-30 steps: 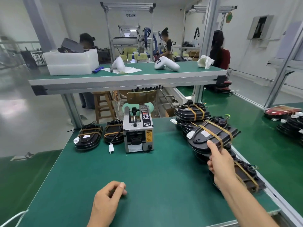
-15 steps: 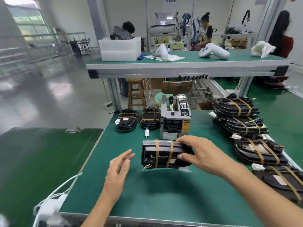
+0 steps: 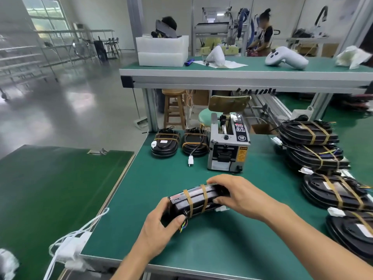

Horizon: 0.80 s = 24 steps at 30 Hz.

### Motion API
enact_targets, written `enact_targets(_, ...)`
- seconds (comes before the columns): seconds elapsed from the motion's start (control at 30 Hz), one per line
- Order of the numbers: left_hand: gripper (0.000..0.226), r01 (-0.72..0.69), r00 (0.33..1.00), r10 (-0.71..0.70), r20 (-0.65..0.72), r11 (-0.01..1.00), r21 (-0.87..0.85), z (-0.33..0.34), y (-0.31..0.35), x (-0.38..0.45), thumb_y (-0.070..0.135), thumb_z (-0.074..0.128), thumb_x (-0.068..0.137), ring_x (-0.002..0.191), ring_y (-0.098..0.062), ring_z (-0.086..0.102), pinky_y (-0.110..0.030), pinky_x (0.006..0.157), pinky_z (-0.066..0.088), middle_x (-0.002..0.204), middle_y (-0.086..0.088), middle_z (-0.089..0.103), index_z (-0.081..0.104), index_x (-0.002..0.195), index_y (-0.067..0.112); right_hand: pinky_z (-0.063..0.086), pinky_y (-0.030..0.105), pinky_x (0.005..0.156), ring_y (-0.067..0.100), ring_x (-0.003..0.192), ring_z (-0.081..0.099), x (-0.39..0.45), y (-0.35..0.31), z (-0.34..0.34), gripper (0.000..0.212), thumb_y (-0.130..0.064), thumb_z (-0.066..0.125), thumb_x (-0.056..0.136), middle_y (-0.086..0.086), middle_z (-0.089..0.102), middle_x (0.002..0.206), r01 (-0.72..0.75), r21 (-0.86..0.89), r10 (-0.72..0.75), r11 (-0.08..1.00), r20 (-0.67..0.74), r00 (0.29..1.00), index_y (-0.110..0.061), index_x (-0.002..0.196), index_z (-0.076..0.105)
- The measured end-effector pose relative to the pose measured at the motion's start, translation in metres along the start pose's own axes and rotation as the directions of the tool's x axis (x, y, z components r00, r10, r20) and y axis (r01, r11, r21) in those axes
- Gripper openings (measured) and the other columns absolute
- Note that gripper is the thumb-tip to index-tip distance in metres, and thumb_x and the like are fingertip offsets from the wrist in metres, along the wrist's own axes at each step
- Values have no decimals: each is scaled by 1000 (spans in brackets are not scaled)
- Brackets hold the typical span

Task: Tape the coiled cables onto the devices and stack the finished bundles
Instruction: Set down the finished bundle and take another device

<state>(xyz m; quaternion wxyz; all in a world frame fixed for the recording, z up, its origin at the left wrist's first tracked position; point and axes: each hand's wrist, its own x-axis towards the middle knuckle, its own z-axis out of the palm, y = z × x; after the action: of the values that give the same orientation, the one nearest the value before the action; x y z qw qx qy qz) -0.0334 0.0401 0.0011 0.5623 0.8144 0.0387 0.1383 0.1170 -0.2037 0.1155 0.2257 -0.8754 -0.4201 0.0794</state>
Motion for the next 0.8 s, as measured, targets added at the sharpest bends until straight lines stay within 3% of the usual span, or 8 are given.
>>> enact_targets(0.1, 51, -28, 1000, 28, -7, 999, 16, 2, 0, 1, 66, 71, 95, 123, -15, 71, -24, 105, 52, 131, 10, 75, 61, 138, 40, 43, 26, 108, 4, 123, 56, -3, 5, 1, 49, -32, 75, 91, -19, 62, 134, -19, 0, 19, 1000, 13, 1000, -35, 138, 59)
enact_targets(0.17, 53, -39, 999, 39, -11, 999, 13, 2, 0, 1, 65, 72, 95, 122, -18, 72, -24, 103, 52, 130, 7, 75, 62, 139, 37, 41, 18, 107, -4, 124, 54, -5, 9, -1, 54, -46, 73, 89, -24, 61, 135, -24, 21, 23, 999, 25, 999, -35, 140, 60)
enact_targets(0.23, 55, -41, 999, 41, -18, 999, 0, 1, -2, 0, 64, 74, 94, 121, -21, 72, -27, 103, 54, 129, 5, 76, 62, 139, 35, 45, 13, 98, -8, 114, 62, -3, 14, -5, 50, -55, 70, 85, -26, 68, 123, -95, 196, 108, 976, -58, 992, -36, 131, 68)
enact_targets(0.27, 55, -40, 999, 40, -20, 999, -3, 1, -3, 0, 63, 76, 93, 119, -23, 72, -30, 103, 55, 128, 3, 76, 62, 139, 35, 50, 15, 90, -5, 103, 68, 2, 18, -7, 38, -49, 72, 86, -22, 74, 110, -138, 341, 198, 930, -150, 969, -34, 121, 74)
enact_targets(0.33, 53, -36, 999, 36, -18, 999, 6, 1, -5, 0, 54, 82, 89, 114, -26, 73, -37, 101, 57, 122, 0, 77, 65, 135, 34, 53, 23, 73, 4, 78, 75, 18, 30, -10, 8, -29, 73, 91, -12, 78, 85, -213, 558, 452, 802, -333, 828, -29, 98, 78)
enact_targets(0.43, 50, -16, 1000, 16, -19, 1000, 8, 0, -6, 1, 43, 89, 78, 105, -26, 74, -47, 98, 58, 113, -2, 77, 70, 123, 36, 54, 29, 69, 10, 62, 71, 41, 42, -5, 17, -16, 70, 89, -4, 78, 77, -289, 762, 739, 579, -342, 580, -21, 75, 78)
enact_targets(0.67, 51, 10, 1000, -10, -3, 1000, -19, -3, -4, 2, 43, 95, 71, 98, -27, 74, -54, 95, 58, 105, -4, 77, 74, 116, 32, 58, 29, 70, 9, 50, 69, 83, 48, 11, 21, -8, 65, 91, -1, 78, 87, -233, 896, 868, 377, -255, 426, -14, 74, 76)
enact_targets(0.8, 53, 9, 1000, -9, 5, 1000, -14, -4, -4, 4, 44, 96, 71, 100, -29, 73, -56, 96, 57, 107, -3, 76, 73, 117, 30, 49, 19, 53, 6, 48, 66, 96, 45, 13, 21, -6, 66, 92, 1, 77, 85, -208, 927, 902, 314, -222, 371, -15, 76, 75)
